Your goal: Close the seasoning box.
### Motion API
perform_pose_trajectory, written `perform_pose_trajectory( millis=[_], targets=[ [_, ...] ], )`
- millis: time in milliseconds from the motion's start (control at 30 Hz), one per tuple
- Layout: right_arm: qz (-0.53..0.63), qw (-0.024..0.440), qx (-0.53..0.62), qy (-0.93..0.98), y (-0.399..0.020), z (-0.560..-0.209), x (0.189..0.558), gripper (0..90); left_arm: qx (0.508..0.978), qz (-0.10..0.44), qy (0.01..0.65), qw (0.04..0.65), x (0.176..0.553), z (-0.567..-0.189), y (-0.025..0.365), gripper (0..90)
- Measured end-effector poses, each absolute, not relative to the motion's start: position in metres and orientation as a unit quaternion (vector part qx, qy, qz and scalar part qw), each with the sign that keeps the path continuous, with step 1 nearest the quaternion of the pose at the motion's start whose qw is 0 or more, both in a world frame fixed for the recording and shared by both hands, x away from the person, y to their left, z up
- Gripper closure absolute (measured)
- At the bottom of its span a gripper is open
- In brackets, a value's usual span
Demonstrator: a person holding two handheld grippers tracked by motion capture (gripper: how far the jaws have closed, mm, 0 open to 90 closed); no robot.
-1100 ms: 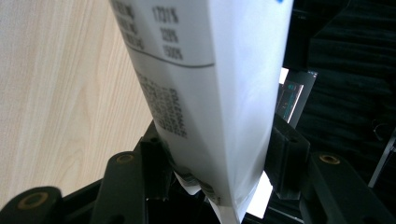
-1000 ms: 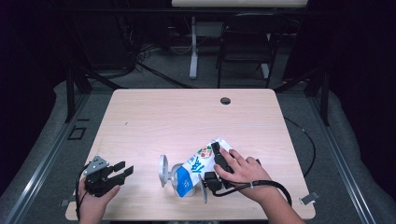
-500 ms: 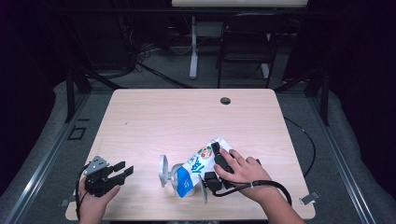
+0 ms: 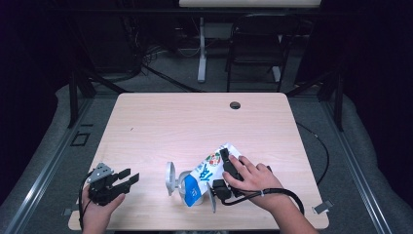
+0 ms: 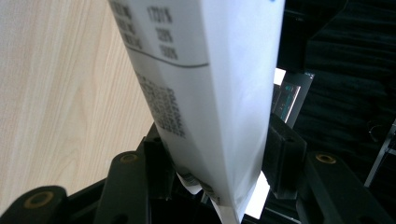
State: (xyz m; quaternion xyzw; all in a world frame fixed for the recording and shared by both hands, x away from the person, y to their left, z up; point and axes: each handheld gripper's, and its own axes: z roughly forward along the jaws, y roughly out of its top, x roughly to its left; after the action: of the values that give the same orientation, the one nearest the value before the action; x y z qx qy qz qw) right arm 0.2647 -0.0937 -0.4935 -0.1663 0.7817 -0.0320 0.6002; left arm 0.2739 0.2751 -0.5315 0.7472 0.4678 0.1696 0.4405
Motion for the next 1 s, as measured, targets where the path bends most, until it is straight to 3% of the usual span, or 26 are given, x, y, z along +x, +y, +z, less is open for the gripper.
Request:
perform_pose_trajectory(
  millis=[1000],
  targets=[
    [-0.039, 0.604, -0.170, 0.778, -0.0923, -0.4911, 0.2629, 54.6, 0.747, 0.170, 0.468, 0.440, 0.2740, -0.5313, 0.2751, 55.9]
  ],
)
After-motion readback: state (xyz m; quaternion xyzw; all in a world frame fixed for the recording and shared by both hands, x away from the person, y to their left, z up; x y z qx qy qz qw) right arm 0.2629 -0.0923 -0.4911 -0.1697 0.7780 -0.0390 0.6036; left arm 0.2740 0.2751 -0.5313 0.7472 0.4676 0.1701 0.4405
